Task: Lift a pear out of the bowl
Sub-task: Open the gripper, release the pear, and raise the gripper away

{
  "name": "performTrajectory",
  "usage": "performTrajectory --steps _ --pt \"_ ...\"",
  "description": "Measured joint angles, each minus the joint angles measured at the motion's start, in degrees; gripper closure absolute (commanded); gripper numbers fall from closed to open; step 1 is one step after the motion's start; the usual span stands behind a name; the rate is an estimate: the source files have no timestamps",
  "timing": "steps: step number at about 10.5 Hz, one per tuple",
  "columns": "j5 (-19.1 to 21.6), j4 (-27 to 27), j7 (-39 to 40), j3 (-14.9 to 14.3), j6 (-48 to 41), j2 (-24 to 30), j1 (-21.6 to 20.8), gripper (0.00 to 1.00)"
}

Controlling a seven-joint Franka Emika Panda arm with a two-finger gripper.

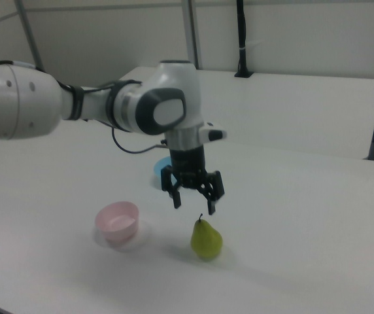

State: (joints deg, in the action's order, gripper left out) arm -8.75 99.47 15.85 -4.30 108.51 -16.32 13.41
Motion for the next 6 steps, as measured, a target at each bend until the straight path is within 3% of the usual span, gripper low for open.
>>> performTrajectory --steps 2,6 --pt "0.02 -0.11 -4.35 0.32 -2.17 4.30 -3.96 0.00" --pt "0.08 -0.17 -15.34 0.94 -4.89 11.71 -17.35 0.00"
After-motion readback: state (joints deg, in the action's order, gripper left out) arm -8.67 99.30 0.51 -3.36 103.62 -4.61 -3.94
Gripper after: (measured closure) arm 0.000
